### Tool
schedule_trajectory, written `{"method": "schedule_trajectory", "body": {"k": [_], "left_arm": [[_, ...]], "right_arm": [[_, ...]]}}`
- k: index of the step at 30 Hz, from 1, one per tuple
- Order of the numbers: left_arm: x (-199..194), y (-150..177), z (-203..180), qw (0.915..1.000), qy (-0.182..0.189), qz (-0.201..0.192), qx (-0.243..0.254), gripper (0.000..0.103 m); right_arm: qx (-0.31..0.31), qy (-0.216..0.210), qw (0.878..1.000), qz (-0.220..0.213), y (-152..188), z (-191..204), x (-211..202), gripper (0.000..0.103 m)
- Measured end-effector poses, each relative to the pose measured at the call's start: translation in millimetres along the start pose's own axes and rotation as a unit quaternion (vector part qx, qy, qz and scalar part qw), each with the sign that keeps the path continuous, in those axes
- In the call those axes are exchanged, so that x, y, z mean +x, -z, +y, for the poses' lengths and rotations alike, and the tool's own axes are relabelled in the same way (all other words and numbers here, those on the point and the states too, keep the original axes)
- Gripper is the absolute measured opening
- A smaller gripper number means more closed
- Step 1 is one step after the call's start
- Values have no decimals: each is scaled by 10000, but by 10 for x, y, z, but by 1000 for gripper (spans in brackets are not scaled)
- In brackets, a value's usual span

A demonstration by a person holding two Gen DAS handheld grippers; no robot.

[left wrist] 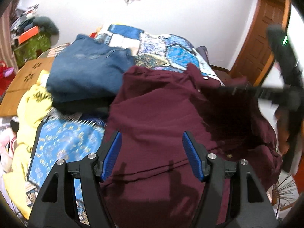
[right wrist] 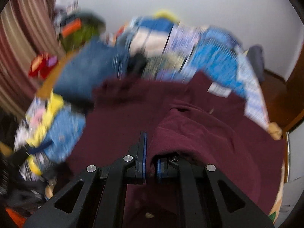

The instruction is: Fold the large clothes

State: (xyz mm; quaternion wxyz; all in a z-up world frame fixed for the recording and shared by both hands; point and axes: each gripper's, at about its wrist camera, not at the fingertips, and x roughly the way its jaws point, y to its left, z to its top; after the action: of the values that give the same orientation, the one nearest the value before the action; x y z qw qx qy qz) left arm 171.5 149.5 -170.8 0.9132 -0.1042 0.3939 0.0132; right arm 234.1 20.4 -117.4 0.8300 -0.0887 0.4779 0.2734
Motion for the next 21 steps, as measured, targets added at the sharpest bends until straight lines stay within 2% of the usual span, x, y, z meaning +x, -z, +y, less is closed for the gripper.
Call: {"method": "schedule_trajectory", "body": {"k": [5,9,13,16,21], "left_arm": [[18,130,199,9997,-117,130,-171,65],[56,162,246,9994,-206,211,-180,65],[43,117,167,9995,-227,187,-88,65],[26,35,42,9996,-228,124,85,65],[36,-170,-299,9985,-216,9,498,65]], "right_arm": [[-230,40,9971,726,277,137,319,12],[-500,-15,9936,1016,363,208,259,27],[-580,-226,9938,921,425,183,-37,35],[-521,-362,9958,667,469,143,-269,36],[-299,-98,9995,48,553,-212,-721,40]]}}
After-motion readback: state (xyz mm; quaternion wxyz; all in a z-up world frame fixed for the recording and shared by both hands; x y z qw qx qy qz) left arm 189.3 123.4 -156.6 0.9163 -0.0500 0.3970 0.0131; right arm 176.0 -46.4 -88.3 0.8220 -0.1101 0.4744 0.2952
